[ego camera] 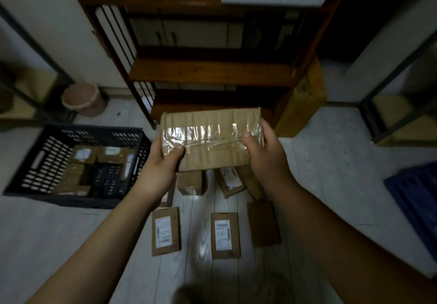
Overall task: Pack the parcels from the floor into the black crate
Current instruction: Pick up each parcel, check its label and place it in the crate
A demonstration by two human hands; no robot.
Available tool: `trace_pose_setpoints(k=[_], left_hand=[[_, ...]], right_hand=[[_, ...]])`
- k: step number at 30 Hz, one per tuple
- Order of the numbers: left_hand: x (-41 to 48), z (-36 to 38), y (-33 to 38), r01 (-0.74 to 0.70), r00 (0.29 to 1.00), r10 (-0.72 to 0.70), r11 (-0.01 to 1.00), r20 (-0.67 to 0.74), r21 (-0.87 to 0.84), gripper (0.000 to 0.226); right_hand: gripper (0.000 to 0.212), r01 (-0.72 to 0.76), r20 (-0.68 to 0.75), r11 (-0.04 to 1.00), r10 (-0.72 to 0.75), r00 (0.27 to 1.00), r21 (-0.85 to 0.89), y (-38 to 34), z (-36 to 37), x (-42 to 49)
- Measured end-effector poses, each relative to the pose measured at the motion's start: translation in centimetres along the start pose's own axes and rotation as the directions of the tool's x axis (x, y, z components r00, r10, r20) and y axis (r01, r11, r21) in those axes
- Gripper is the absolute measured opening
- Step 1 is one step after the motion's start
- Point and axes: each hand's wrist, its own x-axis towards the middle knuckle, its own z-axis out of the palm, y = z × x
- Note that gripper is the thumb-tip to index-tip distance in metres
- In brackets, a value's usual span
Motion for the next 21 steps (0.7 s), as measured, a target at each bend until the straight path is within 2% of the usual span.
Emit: trace_pose_setpoints(k=[4,9,12,17,21], left_hand=[[-8.0,-5.7,9.9,-0.004,1.0,0.004,1.0,-0.001,0.008,0.047],[-13.9,-10.0,17.3,-0.066,0.998,0.066,0.998,-0.024,0.021,0.052],[-16.5,-12.5,20.0,-0.118,0.99,0.118,0.993,-0.082,-0.002,0.054],[-19.8,-17.9,22.8,-0.186,0.975,0.183,0.982,-0.124,-0.013,0.049],[-20.7,-24.4,22.5,-0.175,0.977,0.169,0.984,-0.128,-0.036,0.05]], right_hand=[[0.048,-0.007,0.03,1.0,0.006,1.0,0.018,-11.4,-0.7,-6.9],[0.042,0.047,0.072,0.993,-0.055,0.996,0.109,-19.9,-1.4,-12.2],[0.041,0.111,0.069,0.991,-0.116,0.991,0.071,-23.2,-0.7,-13.7],[0.057,0.187,0.148,0.98,-0.196,0.969,0.074,-27.4,1.7,-16.2],[0.054,0.219,0.221,0.969,-0.24,0.945,0.115,-29.8,6.9,-17.9]])
